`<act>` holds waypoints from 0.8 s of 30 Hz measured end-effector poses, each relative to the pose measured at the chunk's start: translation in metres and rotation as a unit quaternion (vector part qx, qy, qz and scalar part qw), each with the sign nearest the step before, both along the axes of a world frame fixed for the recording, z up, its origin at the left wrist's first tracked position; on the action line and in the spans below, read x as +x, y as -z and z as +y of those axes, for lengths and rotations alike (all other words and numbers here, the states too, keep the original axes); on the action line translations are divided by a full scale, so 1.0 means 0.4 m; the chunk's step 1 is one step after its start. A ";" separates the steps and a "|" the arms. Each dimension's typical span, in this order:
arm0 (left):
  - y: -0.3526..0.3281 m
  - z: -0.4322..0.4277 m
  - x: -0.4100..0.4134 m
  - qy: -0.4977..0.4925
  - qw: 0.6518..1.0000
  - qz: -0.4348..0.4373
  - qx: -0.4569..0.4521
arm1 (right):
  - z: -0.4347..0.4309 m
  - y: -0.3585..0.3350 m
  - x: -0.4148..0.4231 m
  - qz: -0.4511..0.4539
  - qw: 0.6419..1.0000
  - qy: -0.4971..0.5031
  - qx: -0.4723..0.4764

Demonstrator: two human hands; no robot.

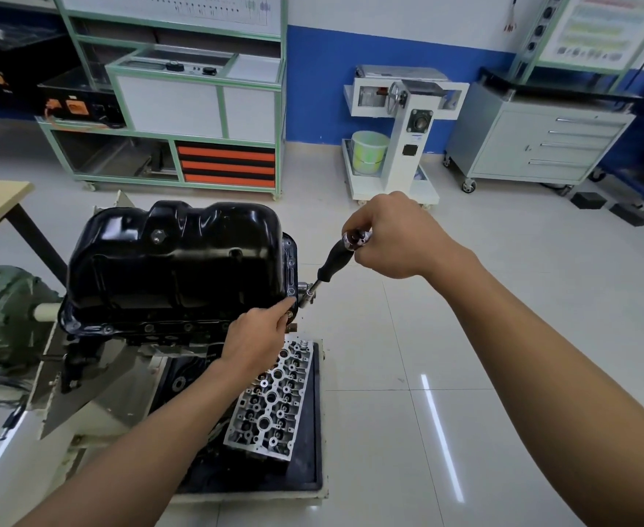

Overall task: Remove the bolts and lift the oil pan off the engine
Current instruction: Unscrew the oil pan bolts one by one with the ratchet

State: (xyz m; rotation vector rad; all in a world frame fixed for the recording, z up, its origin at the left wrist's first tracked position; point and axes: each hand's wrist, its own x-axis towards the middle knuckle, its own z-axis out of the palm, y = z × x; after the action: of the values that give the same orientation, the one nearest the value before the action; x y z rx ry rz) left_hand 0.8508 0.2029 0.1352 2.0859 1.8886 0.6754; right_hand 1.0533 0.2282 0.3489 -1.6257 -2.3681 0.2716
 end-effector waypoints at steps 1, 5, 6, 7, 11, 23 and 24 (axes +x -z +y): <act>-0.004 0.007 -0.002 -0.002 1.000 0.011 -0.009 | 0.002 0.003 -0.003 0.001 1.000 -0.002 0.000; -0.007 0.009 -0.001 -0.010 0.998 0.063 -0.016 | 0.006 0.013 -0.007 0.017 1.000 -0.008 0.005; -0.002 0.008 -0.002 -0.011 0.997 0.069 -0.010 | 0.006 0.015 -0.008 0.021 1.000 -0.008 0.006; 0.001 0.007 -0.005 -0.010 0.998 0.069 -0.005 | 0.006 0.018 -0.008 0.023 1.000 -0.008 0.006; 0.000 0.004 -0.010 -0.008 0.999 0.033 0.000 | 0.008 0.024 0.002 0.029 1.000 0.000 0.004; 0.011 0.003 0.006 -0.030 0.999 0.029 0.001 | 0.003 0.028 0.036 0.041 0.998 0.043 -0.002; 0.010 0.000 0.005 -0.029 0.999 0.020 0.002 | 0.002 0.029 0.039 0.040 0.998 0.043 -0.002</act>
State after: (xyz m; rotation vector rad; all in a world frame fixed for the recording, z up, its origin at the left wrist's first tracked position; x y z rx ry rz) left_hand 0.8529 0.2029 0.1310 2.0691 1.9777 0.6571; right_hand 1.0688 0.2288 0.3372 -1.6808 -2.2333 0.3186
